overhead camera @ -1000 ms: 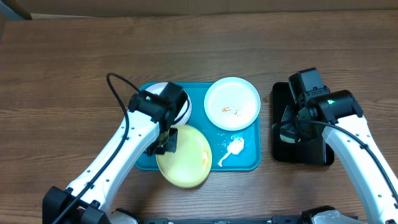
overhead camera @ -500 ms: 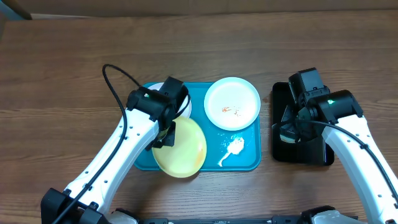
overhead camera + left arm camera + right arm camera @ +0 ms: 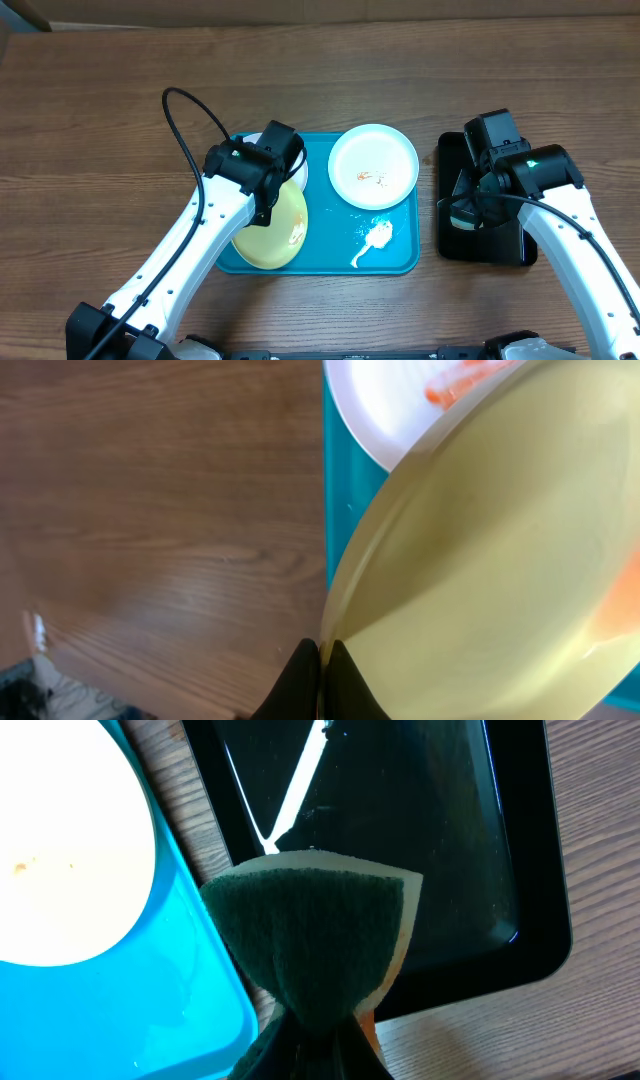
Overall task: Clean dirty plates on tray and stack at the side
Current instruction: 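Lift the yellow plate with the left gripper and tilt it up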
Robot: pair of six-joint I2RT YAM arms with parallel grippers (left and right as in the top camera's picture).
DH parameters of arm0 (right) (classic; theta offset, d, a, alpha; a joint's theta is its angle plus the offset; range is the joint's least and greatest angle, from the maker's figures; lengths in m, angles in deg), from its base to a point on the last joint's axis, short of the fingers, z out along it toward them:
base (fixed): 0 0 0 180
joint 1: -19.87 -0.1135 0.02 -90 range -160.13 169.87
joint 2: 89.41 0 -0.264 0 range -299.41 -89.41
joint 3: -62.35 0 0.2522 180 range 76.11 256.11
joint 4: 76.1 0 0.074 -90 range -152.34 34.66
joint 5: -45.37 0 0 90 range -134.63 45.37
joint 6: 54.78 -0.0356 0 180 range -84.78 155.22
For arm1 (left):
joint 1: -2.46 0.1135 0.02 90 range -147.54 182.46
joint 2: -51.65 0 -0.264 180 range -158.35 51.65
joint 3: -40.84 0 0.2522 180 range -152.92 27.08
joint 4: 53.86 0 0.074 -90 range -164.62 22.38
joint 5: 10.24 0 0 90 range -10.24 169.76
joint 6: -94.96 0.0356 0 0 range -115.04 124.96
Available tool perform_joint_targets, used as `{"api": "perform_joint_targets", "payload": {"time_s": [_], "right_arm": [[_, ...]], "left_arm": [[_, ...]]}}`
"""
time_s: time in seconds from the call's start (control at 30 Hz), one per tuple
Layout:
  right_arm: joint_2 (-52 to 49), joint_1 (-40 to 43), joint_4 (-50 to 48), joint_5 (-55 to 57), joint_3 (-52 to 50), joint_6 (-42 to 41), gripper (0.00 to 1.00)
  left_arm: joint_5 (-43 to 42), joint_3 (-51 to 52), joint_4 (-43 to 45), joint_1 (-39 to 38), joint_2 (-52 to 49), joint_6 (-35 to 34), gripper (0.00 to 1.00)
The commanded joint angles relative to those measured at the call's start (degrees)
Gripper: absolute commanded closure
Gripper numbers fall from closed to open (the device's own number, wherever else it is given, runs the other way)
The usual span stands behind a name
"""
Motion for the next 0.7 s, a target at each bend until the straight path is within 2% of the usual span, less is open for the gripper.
{"api": "perform_joint_targets", "payload": {"time_s": [0.0,0.4,0.5,0.67], "right_arm": [[0.8,0.2,-0.3,-0.1,0.3,0.3,0.96],[0.8,0.2,-1.8,0.0,0.3,0.2,0.96],[0.8,0.2,-2.0,0.0,0.3,0.2,0.96],[0.7,0.2,-2.0,0.0,0.3,0.2,0.96]], "left_arm": [[7.0,-1.0,1.9,-1.4,0.1,-0.8,0.96],[25.1,-1.0,10.8,-14.0,0.1,-0.7,0.96],[27.3,-1.0,11.9,-17.3,0.1,-0.8,0.96],[35.6,-0.9,12.2,-21.7,0.1,-0.8,0.96]]}}
